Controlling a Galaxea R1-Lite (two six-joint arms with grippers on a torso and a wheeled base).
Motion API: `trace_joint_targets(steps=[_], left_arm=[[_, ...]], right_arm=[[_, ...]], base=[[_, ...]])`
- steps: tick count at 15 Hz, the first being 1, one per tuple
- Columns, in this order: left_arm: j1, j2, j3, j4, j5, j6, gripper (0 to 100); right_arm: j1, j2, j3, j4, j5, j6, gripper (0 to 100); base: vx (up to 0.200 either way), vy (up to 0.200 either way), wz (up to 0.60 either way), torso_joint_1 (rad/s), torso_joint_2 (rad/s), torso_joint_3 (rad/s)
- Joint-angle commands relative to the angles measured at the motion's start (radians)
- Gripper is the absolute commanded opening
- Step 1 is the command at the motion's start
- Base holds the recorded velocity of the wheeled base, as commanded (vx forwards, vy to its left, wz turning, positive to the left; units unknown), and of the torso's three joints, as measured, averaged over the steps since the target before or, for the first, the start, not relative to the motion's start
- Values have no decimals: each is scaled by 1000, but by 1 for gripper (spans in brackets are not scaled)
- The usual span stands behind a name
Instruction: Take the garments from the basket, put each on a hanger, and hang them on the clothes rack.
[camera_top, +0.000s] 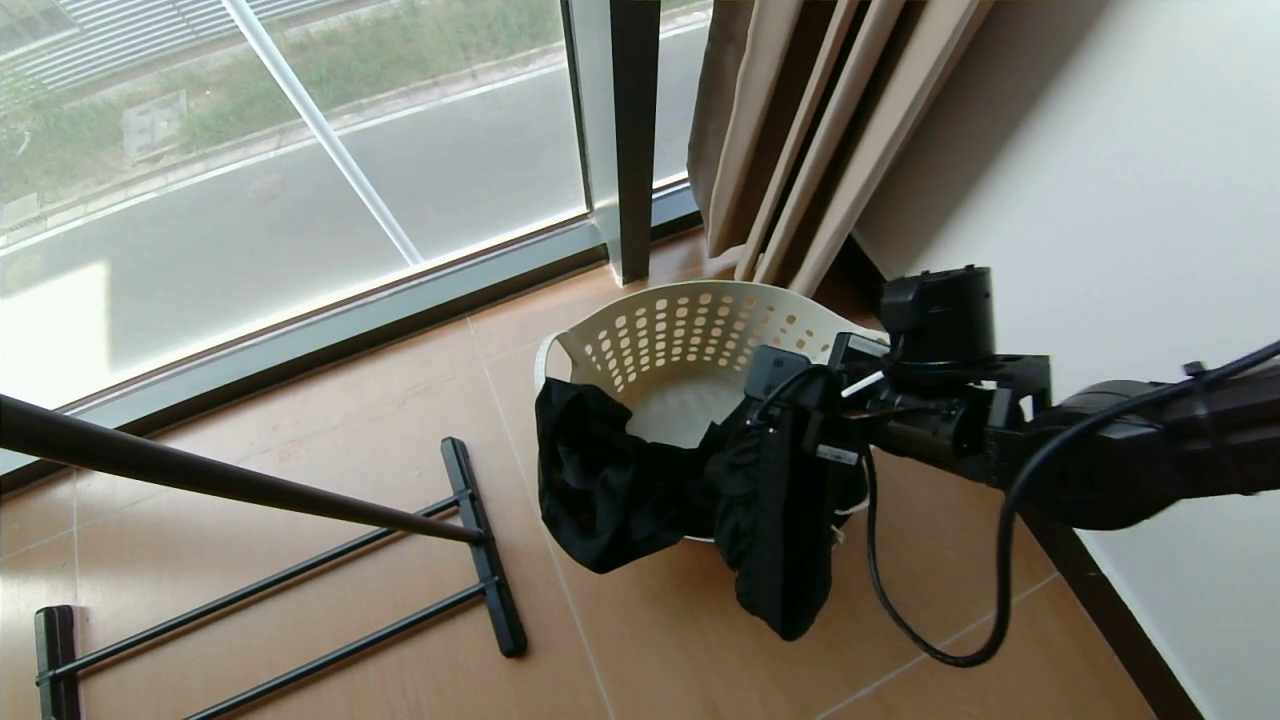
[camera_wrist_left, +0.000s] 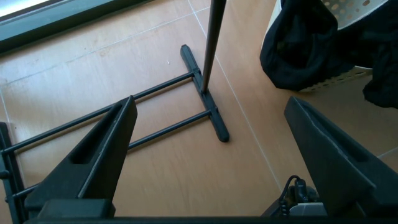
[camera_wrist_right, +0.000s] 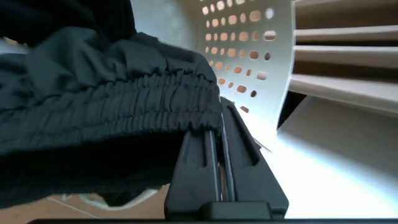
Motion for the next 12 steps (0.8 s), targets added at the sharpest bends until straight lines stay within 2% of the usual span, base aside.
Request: trace_joint_targets(steps=[1,2,3,5,8,11,12], left_arm=[[0,0,0,0,0,0,100],[0,0,0,0,0,0,100],[0,0,0,0,0,0,100],[0,0,0,0,0,0,100],[0,0,2,1,-1,9,100],[0,0,2,0,-1,11,100],[0,0,0,0,-1,12,100]], right_arm=[[81,-235,124,16,-18,33,0],[151,-446,202,88,-69,77,0],[164,-538,216,139,-69,99,0],[165,-683,215,240,-64,200,0],[188,-757,225,272,-51,386,0],[228,-812,284,265,-37,459,0],[230,-812,308,258,-23,515,0]], base=[[0,0,0,0,0,0],[0,0,0,0,0,0],[0,0,0,0,0,0],[0,0,0,0,0,0],[0,0,0,0,0,0],[0,0,0,0,0,0],[0,0,0,0,0,0]])
